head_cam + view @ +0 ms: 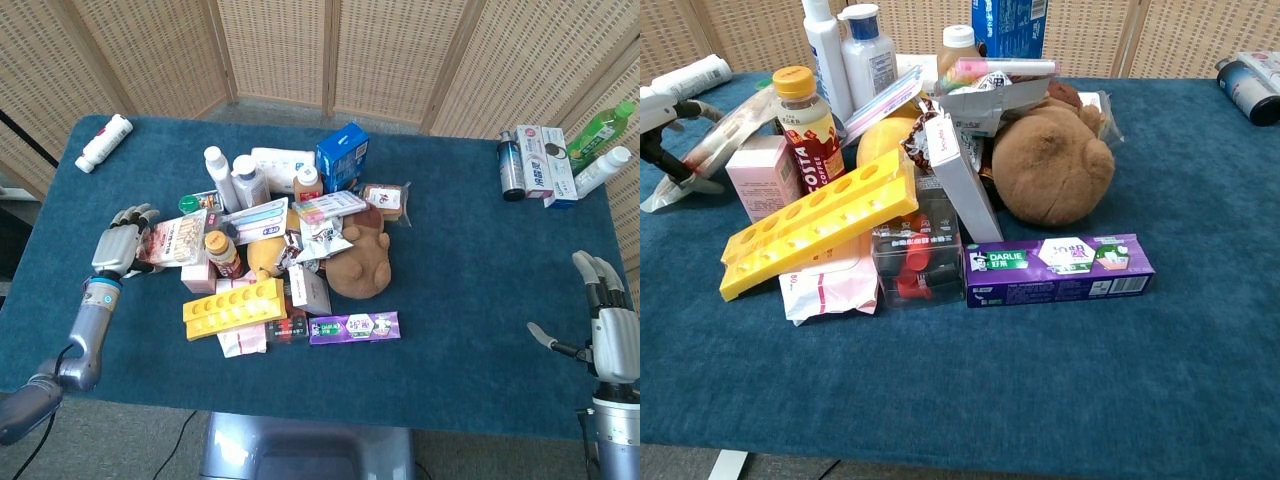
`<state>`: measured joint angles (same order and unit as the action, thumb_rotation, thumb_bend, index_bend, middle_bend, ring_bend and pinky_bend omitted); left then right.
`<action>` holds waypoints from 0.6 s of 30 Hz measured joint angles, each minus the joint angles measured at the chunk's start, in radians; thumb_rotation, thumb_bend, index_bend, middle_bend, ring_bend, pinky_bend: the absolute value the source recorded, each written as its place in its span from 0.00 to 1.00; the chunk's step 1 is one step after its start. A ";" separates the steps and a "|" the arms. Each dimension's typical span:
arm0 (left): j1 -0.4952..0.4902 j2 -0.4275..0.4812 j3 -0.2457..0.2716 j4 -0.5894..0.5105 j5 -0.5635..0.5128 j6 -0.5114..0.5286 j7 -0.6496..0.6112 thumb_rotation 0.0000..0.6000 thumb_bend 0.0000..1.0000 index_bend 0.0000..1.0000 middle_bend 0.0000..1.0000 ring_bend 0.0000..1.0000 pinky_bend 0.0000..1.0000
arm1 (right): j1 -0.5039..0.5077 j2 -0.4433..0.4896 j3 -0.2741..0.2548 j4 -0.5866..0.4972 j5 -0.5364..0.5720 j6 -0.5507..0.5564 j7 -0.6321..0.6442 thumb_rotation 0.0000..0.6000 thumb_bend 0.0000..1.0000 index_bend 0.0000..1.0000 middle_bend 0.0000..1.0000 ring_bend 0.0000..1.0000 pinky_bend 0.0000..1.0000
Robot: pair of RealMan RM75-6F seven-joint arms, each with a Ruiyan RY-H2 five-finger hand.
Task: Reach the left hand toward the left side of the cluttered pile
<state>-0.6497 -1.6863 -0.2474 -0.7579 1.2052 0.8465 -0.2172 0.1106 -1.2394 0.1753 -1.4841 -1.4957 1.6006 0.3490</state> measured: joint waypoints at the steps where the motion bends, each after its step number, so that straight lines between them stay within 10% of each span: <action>1: -0.005 -0.017 -0.001 0.023 0.004 0.013 0.002 1.00 0.00 0.81 0.89 0.80 0.89 | 0.000 0.001 0.000 -0.001 0.000 0.000 0.002 1.00 0.00 0.00 0.10 0.00 0.00; 9: -0.017 -0.078 -0.004 0.087 0.053 0.160 -0.011 1.00 0.02 0.86 1.00 0.94 0.99 | -0.003 0.010 0.002 -0.012 0.002 0.000 0.013 1.00 0.00 0.00 0.10 0.00 0.00; 18: 0.044 0.078 -0.017 -0.152 0.091 0.322 -0.020 1.00 0.02 0.86 1.00 0.94 0.98 | -0.003 0.013 -0.007 -0.029 -0.009 -0.003 0.003 1.00 0.00 0.00 0.10 0.00 0.00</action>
<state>-0.6057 -1.6088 -0.2643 -0.9097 1.2967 1.1683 -0.2370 0.1071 -1.2267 0.1688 -1.5127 -1.5050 1.5974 0.3519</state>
